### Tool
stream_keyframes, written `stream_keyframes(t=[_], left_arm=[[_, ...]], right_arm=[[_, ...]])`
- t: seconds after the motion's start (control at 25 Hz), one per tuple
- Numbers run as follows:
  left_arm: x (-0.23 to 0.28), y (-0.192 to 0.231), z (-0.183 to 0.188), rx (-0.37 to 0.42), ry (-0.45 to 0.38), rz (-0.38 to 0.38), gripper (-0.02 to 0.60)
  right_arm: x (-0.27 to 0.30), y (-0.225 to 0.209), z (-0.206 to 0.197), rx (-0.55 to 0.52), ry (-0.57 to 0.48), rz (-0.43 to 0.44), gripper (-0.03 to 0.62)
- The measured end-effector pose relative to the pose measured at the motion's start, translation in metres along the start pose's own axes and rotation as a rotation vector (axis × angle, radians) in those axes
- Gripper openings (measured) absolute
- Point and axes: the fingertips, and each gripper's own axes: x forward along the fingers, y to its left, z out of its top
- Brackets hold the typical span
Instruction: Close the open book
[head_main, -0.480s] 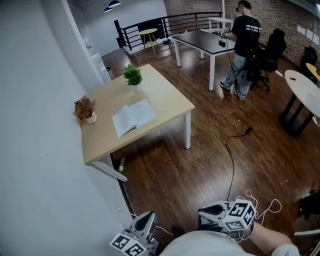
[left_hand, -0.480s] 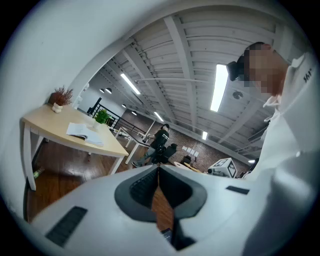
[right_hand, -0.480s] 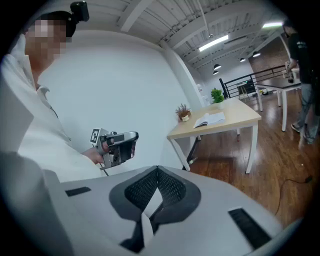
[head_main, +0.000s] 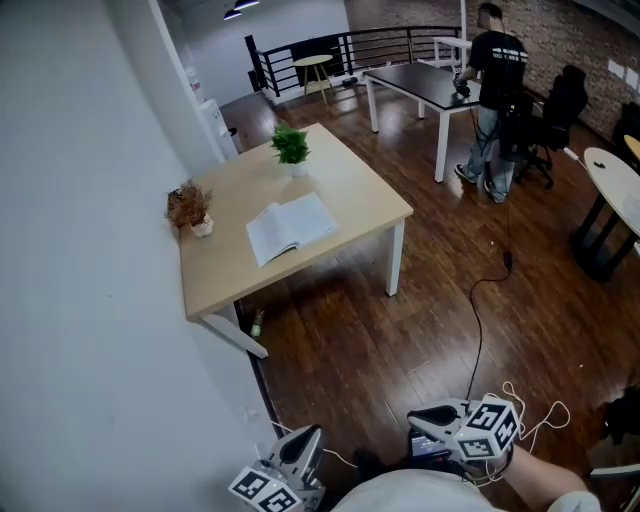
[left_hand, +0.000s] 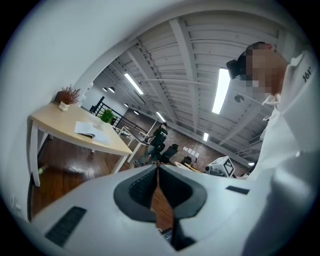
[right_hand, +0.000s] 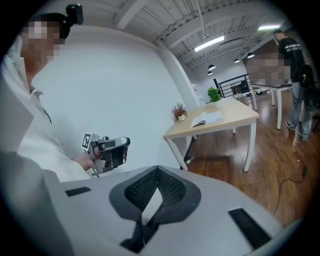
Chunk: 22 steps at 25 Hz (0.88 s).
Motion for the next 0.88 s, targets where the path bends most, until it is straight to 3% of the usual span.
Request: stream_keyframes(t=[0.44, 0.88], left_arm=[[-0.031, 0.016, -0.009, -0.020, 0.012, -0.002, -0.002], [-0.005, 0.032, -0.001, -0.032, 0.017, 0.014, -0.002]], right_arm=[[0.021, 0.012, 0.002, -0.006, -0.016, -0.050, 0.003], [0.038, -0.022, 0.021, -0.017, -0.018, -0.047, 0.003]])
